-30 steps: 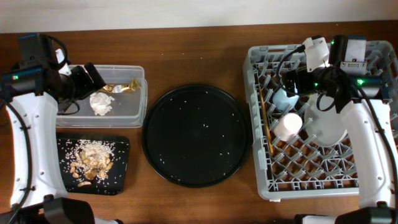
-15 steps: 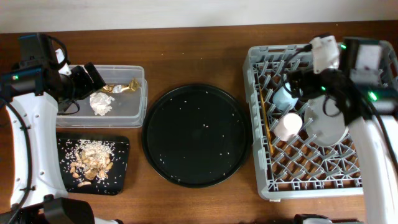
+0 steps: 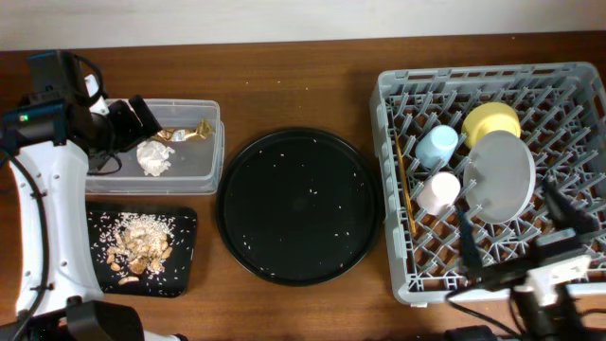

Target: Sort waste into correct bins and load items into the dishwasher rack

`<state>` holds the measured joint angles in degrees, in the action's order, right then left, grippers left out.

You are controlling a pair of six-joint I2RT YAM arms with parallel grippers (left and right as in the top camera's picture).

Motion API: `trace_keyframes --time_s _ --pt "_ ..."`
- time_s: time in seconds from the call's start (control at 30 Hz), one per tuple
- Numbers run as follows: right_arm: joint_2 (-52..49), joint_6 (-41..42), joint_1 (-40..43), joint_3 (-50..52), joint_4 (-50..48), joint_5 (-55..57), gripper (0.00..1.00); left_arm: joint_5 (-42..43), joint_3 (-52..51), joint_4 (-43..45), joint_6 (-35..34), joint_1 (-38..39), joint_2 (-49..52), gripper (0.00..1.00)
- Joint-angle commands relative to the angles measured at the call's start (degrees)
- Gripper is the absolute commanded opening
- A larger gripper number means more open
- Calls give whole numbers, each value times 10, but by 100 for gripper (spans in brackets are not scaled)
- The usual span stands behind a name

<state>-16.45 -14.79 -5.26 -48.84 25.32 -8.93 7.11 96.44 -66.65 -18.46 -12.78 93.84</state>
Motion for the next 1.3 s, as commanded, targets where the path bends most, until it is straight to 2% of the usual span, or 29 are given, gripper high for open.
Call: trace_keyframes --time_s 0.0,0.17,0.47,0.73,1.27 --pt "69 45 -5 149 -94 5 98 2 3 -1 -1 -2 -2 99" --pt "105 63 -5 320 -278 5 98 2 3 -1 -1 -2 -2 99" --pt "163 85 -5 481 -323 5 98 2 3 -1 -1 -2 -2 99" --pt "162 84 -3 485 -214 21 98 2 3 -1 -1 -2 -2 99" --pt "161 84 -3 485 -215 21 98 2 3 -1 -1 -2 -2 99"
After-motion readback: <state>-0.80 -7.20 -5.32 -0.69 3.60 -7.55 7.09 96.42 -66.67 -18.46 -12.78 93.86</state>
